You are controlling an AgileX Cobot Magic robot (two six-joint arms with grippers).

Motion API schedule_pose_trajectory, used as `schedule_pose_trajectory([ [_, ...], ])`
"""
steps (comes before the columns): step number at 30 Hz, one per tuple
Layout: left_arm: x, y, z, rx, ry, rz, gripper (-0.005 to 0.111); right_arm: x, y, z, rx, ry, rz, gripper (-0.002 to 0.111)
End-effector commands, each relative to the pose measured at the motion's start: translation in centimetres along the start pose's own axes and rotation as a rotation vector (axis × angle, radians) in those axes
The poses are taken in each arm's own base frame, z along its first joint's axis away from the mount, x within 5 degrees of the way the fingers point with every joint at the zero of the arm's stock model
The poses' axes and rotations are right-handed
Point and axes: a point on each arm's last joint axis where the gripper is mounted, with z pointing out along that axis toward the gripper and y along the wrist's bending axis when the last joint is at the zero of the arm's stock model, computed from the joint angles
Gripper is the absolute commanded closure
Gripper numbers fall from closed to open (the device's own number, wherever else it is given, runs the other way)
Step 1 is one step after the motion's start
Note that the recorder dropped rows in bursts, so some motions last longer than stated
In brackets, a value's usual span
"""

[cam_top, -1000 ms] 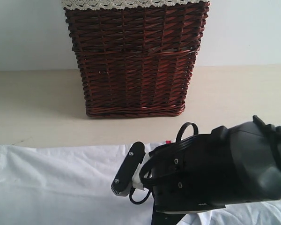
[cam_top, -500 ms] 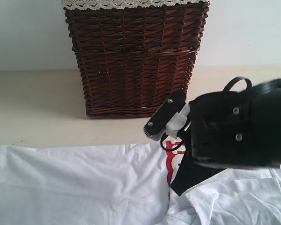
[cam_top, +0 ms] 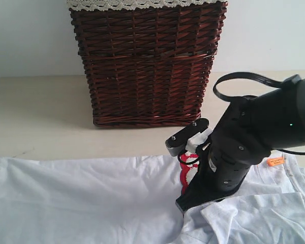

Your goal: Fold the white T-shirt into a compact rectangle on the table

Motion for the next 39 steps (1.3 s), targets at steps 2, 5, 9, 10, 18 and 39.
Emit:
schedule_pose_trajectory([
  [2, -0.2, 0.0, -0.1, -0.005, -0.016, 0.004, 0.107, -0.8, 0.4, 1.8, -0.034, -0.043, -0.007, 0.108],
  [5, -0.2, 0.0, -0.1, -0.005, -0.016, 0.004, 0.107, -1.3, 0.3, 1.2, -0.023, -0.045, -0.017, 0.108],
  [9, -0.2, 0.0, -0.1, -0.005, -0.016, 0.004, 0.107, -3.0, 0.1, -1.1, -0.028, -0.132, -0.003, 0.108],
  [10, -0.2, 0.0, -0.1, -0.005, -0.016, 0.004, 0.107, -3.4, 0.0, -1.6, -0.032, -0.164, -0.002, 0.108],
  [18, -0.2, 0.0, -0.1, -0.005, -0.016, 0.004, 0.107, -4.2, -0.2, 3.9, -0.053, -0.149, 0.004, 0.108],
  [39, -0.2, 0.0, -0.1, -0.005, -0.016, 0.004, 0.107, -2.3, -6.6, 2.8, 0.06, -0.04, 0.198, 0.108],
])
